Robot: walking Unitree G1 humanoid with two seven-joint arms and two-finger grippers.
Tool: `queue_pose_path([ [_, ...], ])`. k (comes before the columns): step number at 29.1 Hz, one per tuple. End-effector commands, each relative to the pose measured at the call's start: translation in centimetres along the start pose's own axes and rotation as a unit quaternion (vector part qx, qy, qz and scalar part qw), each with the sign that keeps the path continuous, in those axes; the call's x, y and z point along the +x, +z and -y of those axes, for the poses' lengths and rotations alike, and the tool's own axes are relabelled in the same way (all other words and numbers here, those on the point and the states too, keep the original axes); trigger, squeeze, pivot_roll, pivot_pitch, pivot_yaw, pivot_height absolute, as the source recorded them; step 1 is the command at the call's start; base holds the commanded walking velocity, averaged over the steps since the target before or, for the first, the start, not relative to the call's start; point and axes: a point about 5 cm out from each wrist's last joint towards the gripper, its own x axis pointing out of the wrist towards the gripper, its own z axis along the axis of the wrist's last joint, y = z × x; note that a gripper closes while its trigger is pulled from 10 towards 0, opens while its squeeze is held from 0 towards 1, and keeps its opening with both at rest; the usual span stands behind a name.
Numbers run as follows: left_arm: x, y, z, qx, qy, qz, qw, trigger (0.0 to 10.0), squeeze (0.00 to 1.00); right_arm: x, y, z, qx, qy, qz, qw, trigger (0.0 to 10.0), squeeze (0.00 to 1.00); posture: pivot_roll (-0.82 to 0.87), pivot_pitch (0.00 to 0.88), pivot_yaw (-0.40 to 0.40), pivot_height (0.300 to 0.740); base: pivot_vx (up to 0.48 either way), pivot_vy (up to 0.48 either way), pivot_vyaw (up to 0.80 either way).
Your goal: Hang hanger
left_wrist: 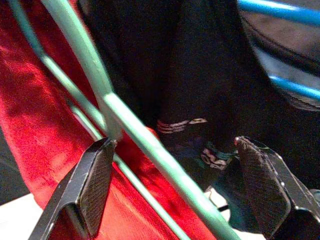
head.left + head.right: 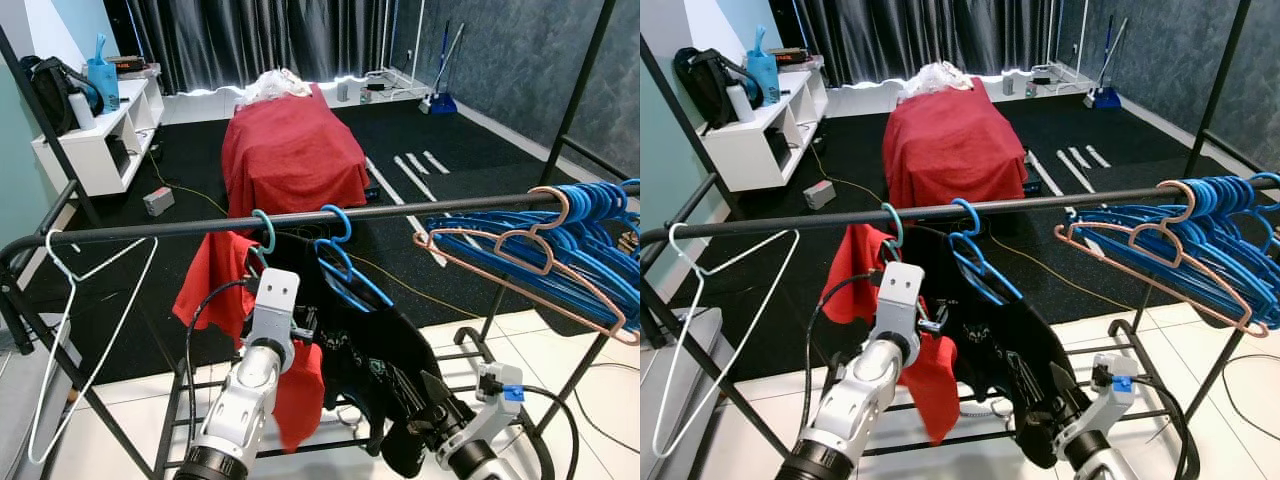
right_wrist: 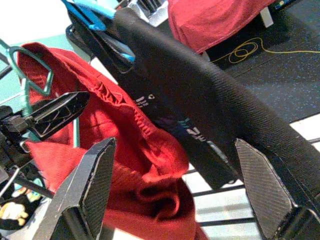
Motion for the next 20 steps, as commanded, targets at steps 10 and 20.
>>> queue_pose_path([
  [10,-0.1,-0.2,-2.6,0.054,0.056,-0.009,0.997,10.0,0.00,0.0,0.1,0.1,0.009,0.002,0.001,1.000,10.0,0.00,-0.22,0.000,0.012,0.740,0.000,0.000,0.00],
  [20,-0.1,-0.2,-2.9,0.070,0.060,-0.008,0.996,10.0,0.00,0.0,0.1,0.1,0.010,0.002,0.000,1.000,10.0,0.00,-0.22,0.000,0.007,0.740,0.000,0.000,0.00],
])
